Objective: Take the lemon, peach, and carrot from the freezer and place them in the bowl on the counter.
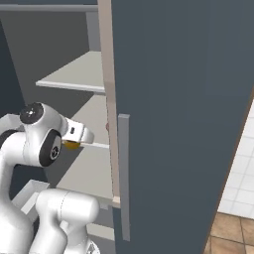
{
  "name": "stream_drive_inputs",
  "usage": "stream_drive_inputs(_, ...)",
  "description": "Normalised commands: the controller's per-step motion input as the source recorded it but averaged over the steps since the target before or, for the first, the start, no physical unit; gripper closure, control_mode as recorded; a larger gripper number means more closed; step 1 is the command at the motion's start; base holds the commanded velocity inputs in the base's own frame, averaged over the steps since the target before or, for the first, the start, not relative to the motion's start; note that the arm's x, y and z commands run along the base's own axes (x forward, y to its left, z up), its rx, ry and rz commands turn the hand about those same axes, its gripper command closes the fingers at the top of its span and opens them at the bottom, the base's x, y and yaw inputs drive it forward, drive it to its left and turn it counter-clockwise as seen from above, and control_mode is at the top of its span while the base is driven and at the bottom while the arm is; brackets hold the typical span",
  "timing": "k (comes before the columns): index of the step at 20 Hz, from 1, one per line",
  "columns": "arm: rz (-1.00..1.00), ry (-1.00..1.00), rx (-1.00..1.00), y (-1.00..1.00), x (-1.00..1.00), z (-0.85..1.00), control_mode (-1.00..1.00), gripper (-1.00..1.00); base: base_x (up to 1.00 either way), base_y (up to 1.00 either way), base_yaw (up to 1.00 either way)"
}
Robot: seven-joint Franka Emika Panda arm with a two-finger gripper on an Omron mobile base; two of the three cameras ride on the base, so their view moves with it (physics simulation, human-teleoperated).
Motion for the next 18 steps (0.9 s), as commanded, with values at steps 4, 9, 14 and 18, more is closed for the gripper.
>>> stream_drive_inputs(4, 0.0, 0.07, 0.0, -0.18, -0.59, 0.42, -1.0, 1.0, 0.0, 0.0, 0.0)
stream_drive_inputs(9, 0.0, 0.08, -0.01, -0.02, -0.52, 0.19, -1.0, 1.0, 0.0, 0.0, 0.0)
stream_drive_inputs(14, 0.0, 0.09, 0.0, -0.07, -0.67, 0.06, -1.0, 1.0, 0.0, 0.0, 0.0)
stream_drive_inputs(18, 0.0, 0.08, 0.0, -0.11, -0.52, 0.15, -1.0, 1.0, 0.0, 0.0, 0.0)
